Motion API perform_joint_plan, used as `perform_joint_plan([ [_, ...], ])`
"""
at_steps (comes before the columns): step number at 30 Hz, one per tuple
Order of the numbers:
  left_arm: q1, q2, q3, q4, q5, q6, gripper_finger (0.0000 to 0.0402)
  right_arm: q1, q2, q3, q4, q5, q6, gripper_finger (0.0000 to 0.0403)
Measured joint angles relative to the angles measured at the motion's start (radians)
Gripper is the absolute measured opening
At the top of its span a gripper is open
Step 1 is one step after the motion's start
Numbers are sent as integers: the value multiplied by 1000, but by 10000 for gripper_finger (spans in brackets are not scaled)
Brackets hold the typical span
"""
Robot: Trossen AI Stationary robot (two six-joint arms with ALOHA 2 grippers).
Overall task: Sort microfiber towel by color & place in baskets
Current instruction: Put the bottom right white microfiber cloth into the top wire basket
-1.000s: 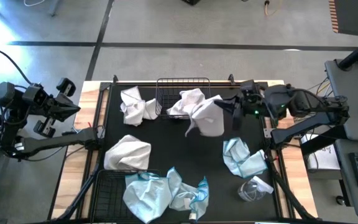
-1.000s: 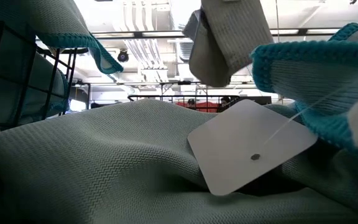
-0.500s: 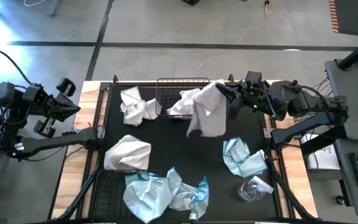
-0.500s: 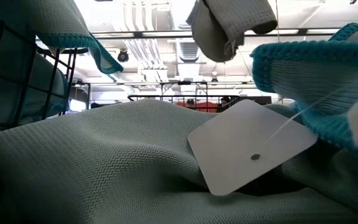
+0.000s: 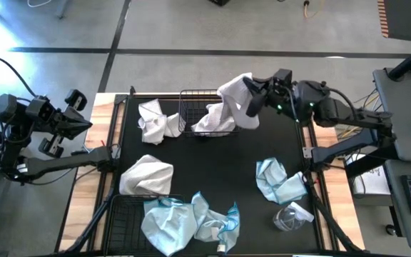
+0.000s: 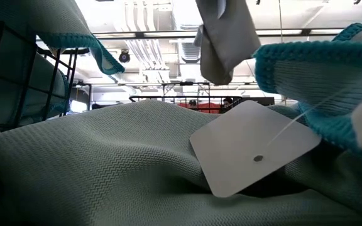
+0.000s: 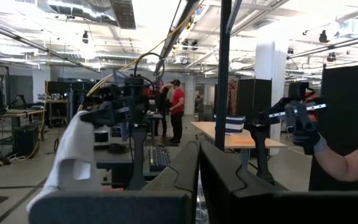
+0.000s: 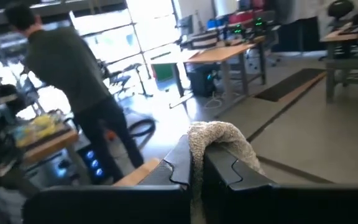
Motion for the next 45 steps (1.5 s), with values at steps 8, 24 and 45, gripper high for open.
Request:
perform_joint_plan([
  [8,0,0,0,0,0,0,0,-103,61,0,81,-15,0,9],
  [24,0,0,0,0,0,-1,0,-207,222,0,244,-202,19,9],
  [45,0,0,0,0,0,-8,0,-213,265,0,247,-226,19,9],
])
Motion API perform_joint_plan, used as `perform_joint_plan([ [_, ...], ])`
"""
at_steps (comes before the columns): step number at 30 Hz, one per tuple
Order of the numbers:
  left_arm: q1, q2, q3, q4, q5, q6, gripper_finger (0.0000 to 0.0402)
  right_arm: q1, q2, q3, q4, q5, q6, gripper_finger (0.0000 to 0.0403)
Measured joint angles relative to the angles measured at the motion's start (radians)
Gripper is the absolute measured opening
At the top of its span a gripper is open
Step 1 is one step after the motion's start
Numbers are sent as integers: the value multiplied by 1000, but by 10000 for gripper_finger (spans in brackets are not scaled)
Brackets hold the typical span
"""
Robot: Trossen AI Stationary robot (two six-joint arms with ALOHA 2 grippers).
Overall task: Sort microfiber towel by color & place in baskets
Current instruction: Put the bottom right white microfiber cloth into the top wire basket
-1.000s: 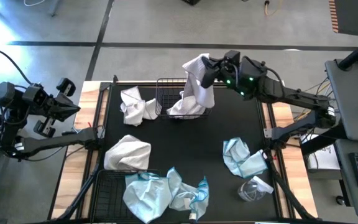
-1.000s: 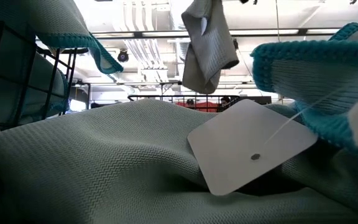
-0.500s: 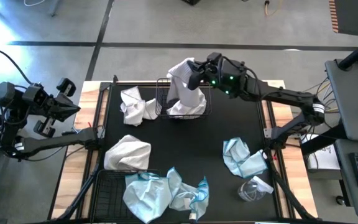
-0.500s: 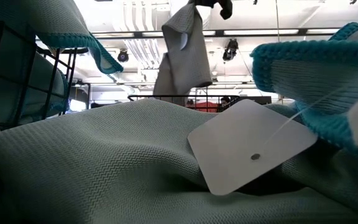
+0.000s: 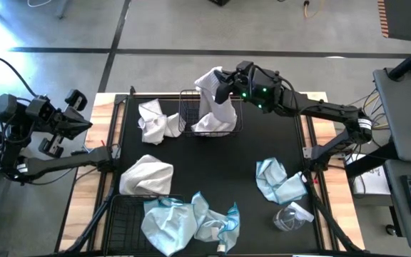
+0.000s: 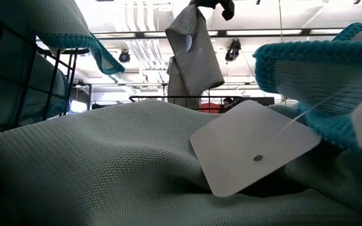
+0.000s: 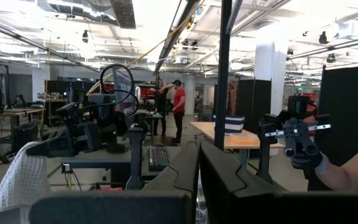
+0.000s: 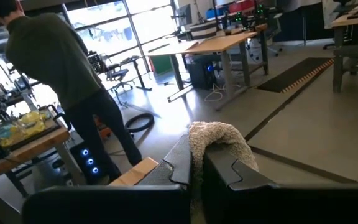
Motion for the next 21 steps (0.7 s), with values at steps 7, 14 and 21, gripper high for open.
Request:
perform_joint_plan([
  [7,0,0,0,0,0,0,0,0,-1,0,-21,0,-7,19],
  [14,0,0,0,0,0,0,0,0,-2,0,-45,0,-8,86],
  [21,0,0,0,0,0,0,0,0,-2,0,-52,0,-8,151],
])
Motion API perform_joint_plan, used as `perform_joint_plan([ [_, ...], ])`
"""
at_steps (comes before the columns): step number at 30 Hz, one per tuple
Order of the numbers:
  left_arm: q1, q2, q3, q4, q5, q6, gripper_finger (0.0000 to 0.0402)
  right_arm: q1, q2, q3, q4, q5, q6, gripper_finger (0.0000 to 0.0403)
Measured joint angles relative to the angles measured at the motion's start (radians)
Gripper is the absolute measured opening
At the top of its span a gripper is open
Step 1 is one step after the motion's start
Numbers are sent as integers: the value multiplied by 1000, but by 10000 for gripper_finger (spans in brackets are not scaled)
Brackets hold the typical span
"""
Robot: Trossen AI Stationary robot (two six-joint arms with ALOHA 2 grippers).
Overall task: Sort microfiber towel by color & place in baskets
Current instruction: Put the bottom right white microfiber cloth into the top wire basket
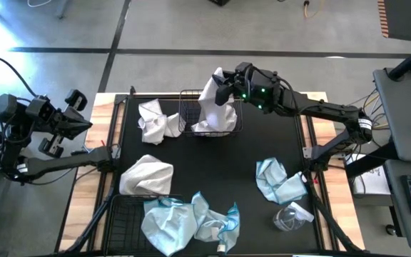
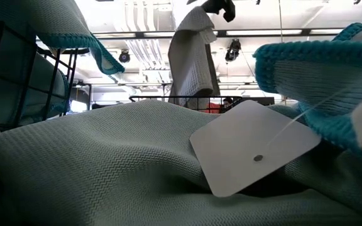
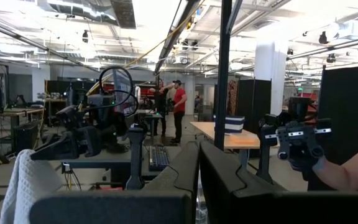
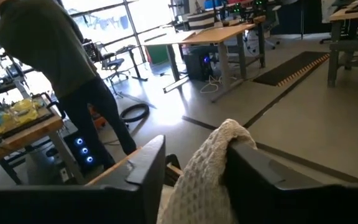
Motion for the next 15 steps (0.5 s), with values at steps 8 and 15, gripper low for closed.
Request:
perform_joint_plan([
  [8,0,0,0,0,0,0,0,-5,-2,0,-217,-2,8,180],
  [15,0,0,0,0,0,0,0,-5,-2,0,-419,-2,61,180],
])
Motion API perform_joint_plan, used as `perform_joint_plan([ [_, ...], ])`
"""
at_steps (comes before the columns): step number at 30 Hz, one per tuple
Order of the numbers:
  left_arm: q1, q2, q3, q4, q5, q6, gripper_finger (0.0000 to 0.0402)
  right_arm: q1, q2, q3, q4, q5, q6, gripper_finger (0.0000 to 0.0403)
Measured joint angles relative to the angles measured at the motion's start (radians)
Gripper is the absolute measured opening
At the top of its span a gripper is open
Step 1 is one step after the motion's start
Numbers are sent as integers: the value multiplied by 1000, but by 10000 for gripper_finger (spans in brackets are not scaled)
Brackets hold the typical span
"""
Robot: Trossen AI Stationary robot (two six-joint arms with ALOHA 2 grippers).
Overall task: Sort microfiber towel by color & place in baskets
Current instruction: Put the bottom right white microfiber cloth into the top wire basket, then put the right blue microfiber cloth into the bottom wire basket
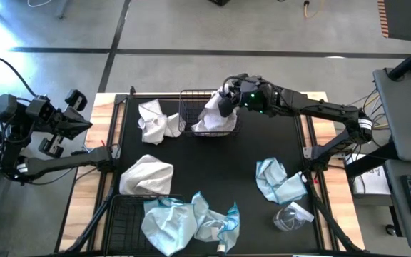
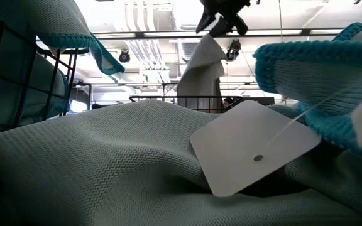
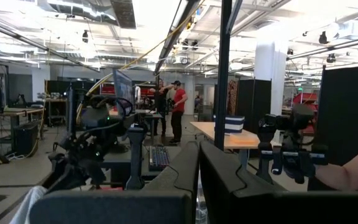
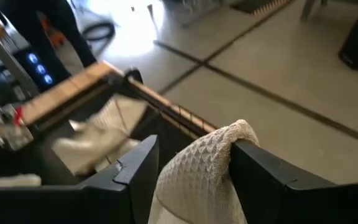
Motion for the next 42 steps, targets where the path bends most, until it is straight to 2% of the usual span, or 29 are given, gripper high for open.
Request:
perform_joint_plan([
  [3,0,0,0,0,0,0,0,1,0,0,-52,-11,1,178],
  [12,0,0,0,0,0,-8,0,1,0,0,-270,-191,64,166],
  [22,0,0,0,0,0,-10,0,1,0,0,-342,-211,126,150],
  [24,0,0,0,-1,0,-19,0,1,0,0,-364,-242,126,147],
  [33,0,0,0,-1,0,-27,0,16,0,0,-345,-500,126,137],
  [42,0,0,0,-1,0,-27,0,67,-40,0,-201,-515,124,130],
])
